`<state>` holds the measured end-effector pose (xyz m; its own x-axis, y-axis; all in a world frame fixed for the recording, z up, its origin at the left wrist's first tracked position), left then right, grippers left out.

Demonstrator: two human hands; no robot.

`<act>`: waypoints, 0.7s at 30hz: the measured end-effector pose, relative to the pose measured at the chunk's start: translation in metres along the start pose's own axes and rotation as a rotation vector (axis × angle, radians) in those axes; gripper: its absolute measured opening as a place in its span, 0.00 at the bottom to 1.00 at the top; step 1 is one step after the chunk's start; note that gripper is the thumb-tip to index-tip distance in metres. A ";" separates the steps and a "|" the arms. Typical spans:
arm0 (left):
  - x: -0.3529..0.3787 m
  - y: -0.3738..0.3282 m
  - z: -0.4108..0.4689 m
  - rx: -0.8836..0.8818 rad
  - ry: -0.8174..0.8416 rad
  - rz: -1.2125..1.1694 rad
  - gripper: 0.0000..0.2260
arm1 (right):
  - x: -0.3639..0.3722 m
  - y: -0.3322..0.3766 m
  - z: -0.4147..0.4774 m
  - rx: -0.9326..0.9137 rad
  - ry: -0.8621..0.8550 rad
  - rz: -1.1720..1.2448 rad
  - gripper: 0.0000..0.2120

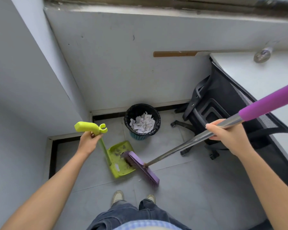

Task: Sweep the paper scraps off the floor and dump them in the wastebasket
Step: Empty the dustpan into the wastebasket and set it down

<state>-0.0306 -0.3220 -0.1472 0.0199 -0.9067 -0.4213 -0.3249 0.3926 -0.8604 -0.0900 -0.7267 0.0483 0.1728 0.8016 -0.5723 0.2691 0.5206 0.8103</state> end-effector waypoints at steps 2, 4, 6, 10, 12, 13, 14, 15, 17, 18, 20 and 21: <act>-0.003 -0.025 -0.001 0.060 0.012 -0.071 0.07 | -0.010 0.003 -0.002 -0.021 -0.040 -0.028 0.06; -0.010 -0.058 -0.004 0.153 0.015 -0.128 0.13 | -0.019 0.003 -0.003 -0.021 -0.083 -0.074 0.06; -0.018 -0.097 -0.009 0.274 0.024 -0.186 0.15 | -0.022 -0.001 -0.004 -0.014 -0.100 -0.133 0.10; -0.032 -0.190 -0.019 0.561 0.034 -0.318 0.14 | -0.007 -0.023 -0.007 0.048 -0.059 -0.256 0.12; -0.036 -0.238 -0.024 0.675 0.030 -0.355 0.11 | 0.002 -0.034 -0.010 0.062 -0.048 -0.307 0.16; -0.036 -0.259 -0.025 0.718 0.037 -0.359 0.10 | 0.003 -0.040 -0.011 0.072 -0.051 -0.314 0.15; -0.034 -0.279 -0.026 0.753 0.047 -0.356 0.10 | 0.002 -0.046 -0.011 0.084 -0.058 -0.321 0.13; -0.032 -0.297 -0.027 0.780 0.062 -0.350 0.09 | 0.000 -0.051 -0.012 0.096 -0.065 -0.325 0.11; -0.026 -0.328 -0.028 0.836 0.088 -0.332 0.09 | -0.006 -0.058 -0.014 0.108 -0.082 -0.333 0.12; -0.022 -0.343 -0.030 0.876 0.097 -0.323 0.10 | -0.009 -0.063 -0.016 0.115 -0.091 -0.333 0.12; -0.010 -0.370 -0.037 0.971 0.122 -0.307 0.10 | -0.017 -0.069 -0.020 0.124 -0.120 -0.320 0.13; -0.003 -0.383 -0.041 1.008 0.133 -0.303 0.10 | -0.021 -0.071 -0.023 0.130 -0.136 -0.314 0.13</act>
<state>0.0548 -0.4762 0.1953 -0.1550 -0.9736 -0.1675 0.6116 0.0386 -0.7902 -0.1343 -0.7739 0.0053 0.1847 0.5573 -0.8095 0.4462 0.6863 0.5743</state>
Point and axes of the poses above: each hand's wrist, its own z-axis towards the middle knuckle, its own x-axis out of the palm, y = z × x, the point moved 5 cm from there along z, towards the middle knuckle
